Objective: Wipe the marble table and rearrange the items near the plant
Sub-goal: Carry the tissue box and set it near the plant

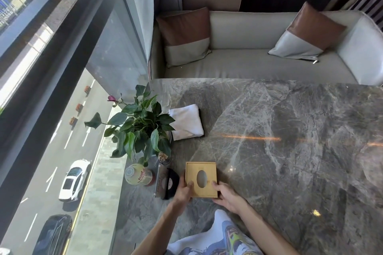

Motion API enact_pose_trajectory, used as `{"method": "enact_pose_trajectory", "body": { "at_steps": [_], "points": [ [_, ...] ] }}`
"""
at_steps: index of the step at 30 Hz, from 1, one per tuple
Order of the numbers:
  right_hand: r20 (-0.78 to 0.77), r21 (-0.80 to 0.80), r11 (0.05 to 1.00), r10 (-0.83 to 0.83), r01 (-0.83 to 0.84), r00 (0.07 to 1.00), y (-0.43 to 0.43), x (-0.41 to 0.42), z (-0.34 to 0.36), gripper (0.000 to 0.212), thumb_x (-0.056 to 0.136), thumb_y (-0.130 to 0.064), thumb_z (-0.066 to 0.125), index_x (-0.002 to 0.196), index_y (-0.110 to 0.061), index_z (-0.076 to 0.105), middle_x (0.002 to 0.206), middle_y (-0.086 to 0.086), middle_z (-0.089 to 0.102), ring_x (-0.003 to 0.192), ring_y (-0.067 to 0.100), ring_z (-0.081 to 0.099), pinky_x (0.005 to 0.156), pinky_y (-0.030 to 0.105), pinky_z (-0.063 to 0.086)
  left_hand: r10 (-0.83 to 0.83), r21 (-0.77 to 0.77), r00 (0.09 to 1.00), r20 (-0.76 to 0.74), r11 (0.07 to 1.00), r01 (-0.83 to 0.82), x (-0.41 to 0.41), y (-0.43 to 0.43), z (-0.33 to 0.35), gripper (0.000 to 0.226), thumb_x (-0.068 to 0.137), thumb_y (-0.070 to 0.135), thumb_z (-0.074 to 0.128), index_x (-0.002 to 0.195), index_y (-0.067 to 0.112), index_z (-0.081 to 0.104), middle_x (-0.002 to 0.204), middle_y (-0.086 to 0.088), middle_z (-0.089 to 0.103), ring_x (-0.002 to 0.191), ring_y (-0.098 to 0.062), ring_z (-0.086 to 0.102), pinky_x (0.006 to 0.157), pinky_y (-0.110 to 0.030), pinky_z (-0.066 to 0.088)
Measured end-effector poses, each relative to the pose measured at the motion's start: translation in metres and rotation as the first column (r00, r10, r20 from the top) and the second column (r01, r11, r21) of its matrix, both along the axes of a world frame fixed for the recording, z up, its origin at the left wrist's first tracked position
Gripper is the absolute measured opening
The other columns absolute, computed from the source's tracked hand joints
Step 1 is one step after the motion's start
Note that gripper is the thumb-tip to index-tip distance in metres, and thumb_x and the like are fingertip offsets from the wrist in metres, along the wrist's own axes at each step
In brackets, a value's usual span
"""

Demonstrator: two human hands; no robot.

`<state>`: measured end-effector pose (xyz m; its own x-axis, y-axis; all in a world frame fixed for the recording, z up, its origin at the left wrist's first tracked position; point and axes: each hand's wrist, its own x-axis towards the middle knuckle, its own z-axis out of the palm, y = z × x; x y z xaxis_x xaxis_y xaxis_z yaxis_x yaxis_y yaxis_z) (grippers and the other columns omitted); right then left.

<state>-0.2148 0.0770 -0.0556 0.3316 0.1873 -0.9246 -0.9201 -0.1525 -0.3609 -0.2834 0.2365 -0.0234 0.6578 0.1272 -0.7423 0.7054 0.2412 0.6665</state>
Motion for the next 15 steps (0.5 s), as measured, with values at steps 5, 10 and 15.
{"method": "enact_pose_trajectory", "body": {
  "at_steps": [5, 10, 15],
  "points": [
    [0.015, -0.037, 0.992, 0.121, -0.12, 0.993, -0.007, 0.0, 0.009, 0.075, 0.09, -0.037, 0.063, 0.152, -0.017, 0.026, 0.15, 0.011, 0.043, 0.131, 0.029, 0.048, 0.086, 0.039, 0.053, -0.137, 0.242, 0.987, -0.087, 0.958, 0.155, 0.008, 0.001, 0.007, 0.071, 0.087, 0.032, 0.048, 0.147, 0.018, 0.012, 0.144, -0.016, 0.043, 0.124, -0.029, 0.05, 0.105, -0.046, 0.044],
    [0.235, -0.142, 0.97, 0.228, -0.199, 0.945, -0.042, 0.017, 0.061, 0.058, 0.098, -0.039, 0.052, 0.15, -0.023, 0.033, 0.155, 0.0, 0.038, 0.141, 0.022, 0.039, 0.107, 0.042, 0.04, -0.463, 0.713, 0.815, -0.347, 0.435, 0.55, 0.027, -0.023, 0.049, 0.071, 0.085, 0.025, 0.049, 0.147, 0.018, 0.015, 0.138, -0.015, 0.037, 0.128, -0.039, 0.038, 0.09, -0.048, 0.048],
    [0.348, -0.186, 0.983, 0.074, -0.009, 0.934, -0.126, 0.031, 0.087, 0.05, 0.099, -0.031, 0.051, 0.145, -0.014, 0.043, 0.149, 0.004, 0.047, 0.136, 0.023, 0.046, 0.11, 0.041, 0.039, -0.514, 0.751, 0.797, -0.317, 0.377, 0.542, 0.054, -0.055, 0.048, 0.058, 0.081, 0.022, 0.038, 0.138, 0.014, 0.033, 0.141, -0.015, 0.042, 0.131, -0.038, 0.036, 0.099, -0.053, 0.044]
  ]
}}
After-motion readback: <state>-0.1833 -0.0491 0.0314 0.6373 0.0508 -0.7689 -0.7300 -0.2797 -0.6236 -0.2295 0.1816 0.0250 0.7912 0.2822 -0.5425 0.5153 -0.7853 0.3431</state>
